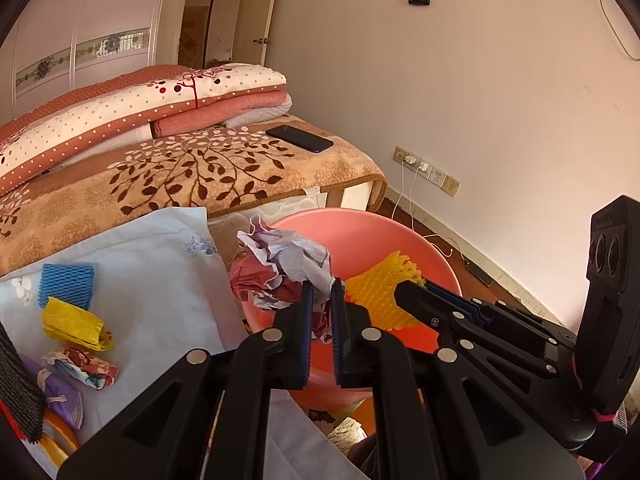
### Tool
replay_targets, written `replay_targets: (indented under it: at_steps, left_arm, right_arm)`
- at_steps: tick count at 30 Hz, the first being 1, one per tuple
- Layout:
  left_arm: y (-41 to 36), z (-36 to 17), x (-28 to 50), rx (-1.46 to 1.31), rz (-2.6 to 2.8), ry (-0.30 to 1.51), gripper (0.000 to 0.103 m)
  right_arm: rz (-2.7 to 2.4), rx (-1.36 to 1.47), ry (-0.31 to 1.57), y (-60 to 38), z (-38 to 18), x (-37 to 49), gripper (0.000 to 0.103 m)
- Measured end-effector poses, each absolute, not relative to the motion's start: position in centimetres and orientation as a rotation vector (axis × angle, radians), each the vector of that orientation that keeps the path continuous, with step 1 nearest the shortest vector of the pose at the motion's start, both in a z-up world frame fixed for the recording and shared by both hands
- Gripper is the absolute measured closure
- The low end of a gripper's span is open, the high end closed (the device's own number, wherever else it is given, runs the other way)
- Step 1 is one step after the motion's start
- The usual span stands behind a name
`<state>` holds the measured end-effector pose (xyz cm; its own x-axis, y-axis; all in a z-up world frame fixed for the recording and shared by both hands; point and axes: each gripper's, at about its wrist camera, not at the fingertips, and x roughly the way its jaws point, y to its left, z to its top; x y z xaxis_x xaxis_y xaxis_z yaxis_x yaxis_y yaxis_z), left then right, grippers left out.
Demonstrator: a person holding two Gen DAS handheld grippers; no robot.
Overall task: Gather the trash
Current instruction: 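Carry the paper and yellow foam in both tools over the pink bucket, then open both tools to drop the paper and foam into the bucket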
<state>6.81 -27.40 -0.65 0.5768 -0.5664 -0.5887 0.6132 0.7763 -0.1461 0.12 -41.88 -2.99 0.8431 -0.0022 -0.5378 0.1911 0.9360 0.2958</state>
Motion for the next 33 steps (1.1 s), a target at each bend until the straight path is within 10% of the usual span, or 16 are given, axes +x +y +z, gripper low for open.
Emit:
replay_targets:
  at_steps: [11, 17, 33]
  left_arm:
    - [-29.3, -1.7, 8.0, 0.082, -0.696, 0.695, 0.095]
    - [-29.4, -2.0, 8.4, 0.058, -0.712, 0.743, 0.092]
    - [-28.2, -0.1, 7.1, 0.018, -0.735, 0.704, 0.071]
  right_arm:
    - [-0.154, 0.355, 0.613, -43.1, -4.6, 1.4, 0.093]
    - [-0.185, 0.359, 0.617, -43.4, -4.8, 1.4, 0.068]
    - [-0.181, 0.343, 0.594, -42.4, -3.8, 0.2, 0.058]
